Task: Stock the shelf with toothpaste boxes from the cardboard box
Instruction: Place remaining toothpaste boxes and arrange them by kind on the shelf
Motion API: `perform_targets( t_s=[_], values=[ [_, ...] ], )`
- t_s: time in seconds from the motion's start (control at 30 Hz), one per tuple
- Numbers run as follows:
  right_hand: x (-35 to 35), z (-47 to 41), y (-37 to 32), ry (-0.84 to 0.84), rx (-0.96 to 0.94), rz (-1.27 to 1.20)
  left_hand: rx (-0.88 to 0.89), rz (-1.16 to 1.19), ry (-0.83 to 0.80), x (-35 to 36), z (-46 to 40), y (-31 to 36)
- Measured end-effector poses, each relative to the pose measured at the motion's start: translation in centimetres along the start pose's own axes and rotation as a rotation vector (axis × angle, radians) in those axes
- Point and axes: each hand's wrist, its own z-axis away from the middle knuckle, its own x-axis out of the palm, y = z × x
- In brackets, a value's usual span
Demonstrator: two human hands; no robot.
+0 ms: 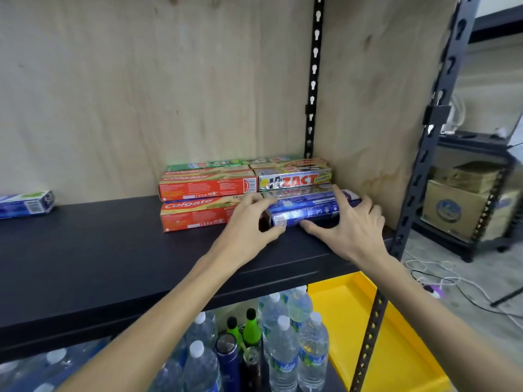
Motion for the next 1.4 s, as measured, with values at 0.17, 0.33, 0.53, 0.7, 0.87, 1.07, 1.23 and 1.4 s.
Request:
perform_targets(
  t_s=[0.17,0.33,0.53,0.7,0.87,1.07,1.23,1.4],
  values=[
    [-0.1,-0.3,0.0,-0.084,0.022,0.011,-0.03,-0.021,-0.026,-0.3,-0.3,-0.2],
    [-0.3,0.1,0.2,-0.037,0.006,-0.141,-0.041,-0.001,0.005,-0.8,0.3,-0.2],
    [-0.4,1.7,-0.5,-0.01,-0.107,-0.273,-0.11,0.056,0.031,-4.0,3.0,-2.9],
    [0.1,4.3,-4.4,-0.052,-0.27,-0.412,-0.192,-0.035,0.067,-8.5,6.1,-6.2],
    [1.0,6.2,-8.7,-0.096,-0.374,-0.506,-0.205,-0.086,0.042,-14.1,10.4,-9.0],
    [2.0,7.8,-14.4,-0.155,-0.546,-0.516,-0.292,-0.033,0.034,-20.1,14.9,-12.8],
    [2.8,7.3,-19.4,-0.269,-0.678,-0.546,-0.408,0.111,0.054,-24.4,17.3,-16.6],
    [3.5,7.4,-23.2,-0.362,-0.717,-0.669,-0.454,0.111,0.155,-26.7,18.7,-18.5]
  ],
)
